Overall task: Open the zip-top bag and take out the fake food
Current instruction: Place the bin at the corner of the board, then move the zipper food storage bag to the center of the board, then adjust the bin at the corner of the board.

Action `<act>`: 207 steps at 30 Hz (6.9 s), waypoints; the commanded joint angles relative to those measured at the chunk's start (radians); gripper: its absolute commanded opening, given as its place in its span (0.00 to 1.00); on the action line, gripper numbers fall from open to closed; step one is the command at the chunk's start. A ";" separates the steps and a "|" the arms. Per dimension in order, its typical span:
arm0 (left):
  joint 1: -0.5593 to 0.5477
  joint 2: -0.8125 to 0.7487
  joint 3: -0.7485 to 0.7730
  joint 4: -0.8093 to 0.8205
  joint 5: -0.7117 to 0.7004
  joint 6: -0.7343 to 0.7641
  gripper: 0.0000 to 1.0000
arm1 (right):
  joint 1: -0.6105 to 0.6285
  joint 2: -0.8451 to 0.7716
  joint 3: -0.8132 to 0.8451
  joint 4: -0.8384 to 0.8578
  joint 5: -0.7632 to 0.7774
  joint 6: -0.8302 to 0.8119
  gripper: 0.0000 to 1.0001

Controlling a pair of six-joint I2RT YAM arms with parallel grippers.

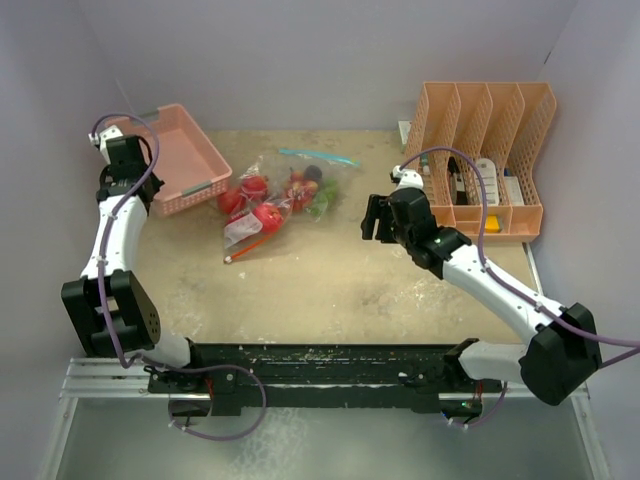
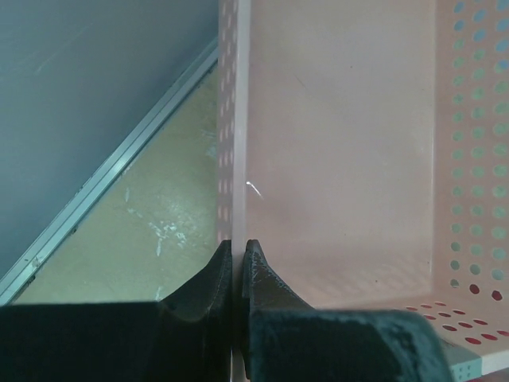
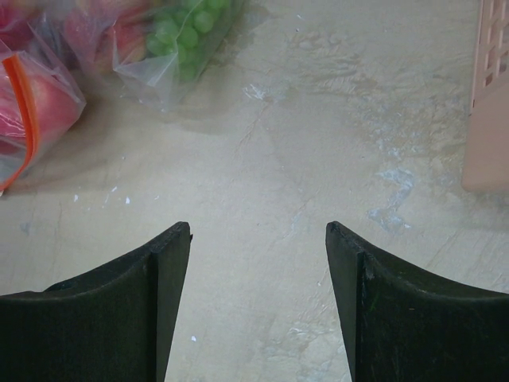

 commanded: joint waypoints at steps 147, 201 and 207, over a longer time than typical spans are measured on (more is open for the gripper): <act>-0.397 0.446 0.215 0.128 0.073 0.017 0.25 | -0.040 0.011 0.105 0.088 -0.024 0.003 0.00; -0.258 0.146 0.007 0.112 0.154 0.172 0.54 | -0.040 -0.021 0.096 0.079 -0.070 -0.028 0.69; -0.344 0.020 0.001 0.095 0.153 0.159 0.78 | -0.041 -0.095 -0.002 0.071 0.001 -0.028 0.75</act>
